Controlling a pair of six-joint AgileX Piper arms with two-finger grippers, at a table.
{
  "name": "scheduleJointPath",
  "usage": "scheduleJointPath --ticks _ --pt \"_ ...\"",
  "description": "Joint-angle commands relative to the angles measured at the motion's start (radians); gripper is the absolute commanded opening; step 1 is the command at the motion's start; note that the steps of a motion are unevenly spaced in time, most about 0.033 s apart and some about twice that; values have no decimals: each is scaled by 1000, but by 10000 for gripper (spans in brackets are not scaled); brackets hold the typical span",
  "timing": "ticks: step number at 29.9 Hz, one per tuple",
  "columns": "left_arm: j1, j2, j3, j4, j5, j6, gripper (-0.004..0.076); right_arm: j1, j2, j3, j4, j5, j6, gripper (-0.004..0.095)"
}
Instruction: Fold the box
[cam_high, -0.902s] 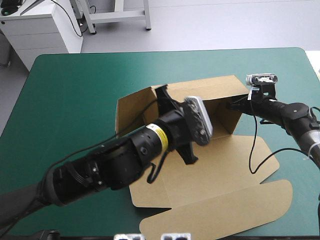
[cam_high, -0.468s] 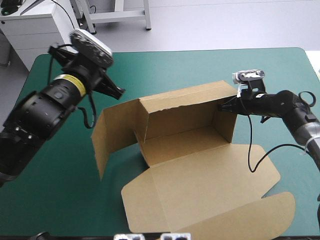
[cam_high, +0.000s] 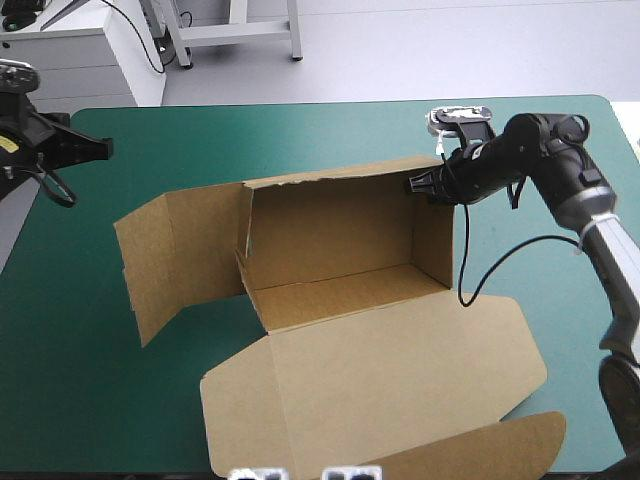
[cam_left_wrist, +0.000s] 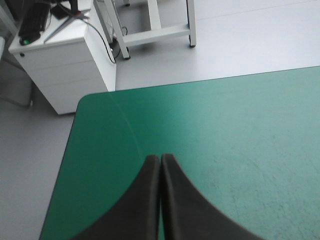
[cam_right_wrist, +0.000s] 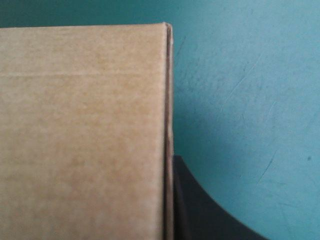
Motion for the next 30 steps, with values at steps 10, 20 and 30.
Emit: scheduleJointPath --ticks 10,20,30 --pt "160 37 157 -299 37 91 -8 1 216 -199 60 120 59 3" --pt "160 37 246 -307 39 116 -8 1 287 -200 35 -41 28 258" --pt "160 37 246 -305 46 116 -8 1 288 -415 -80 110 24 400"
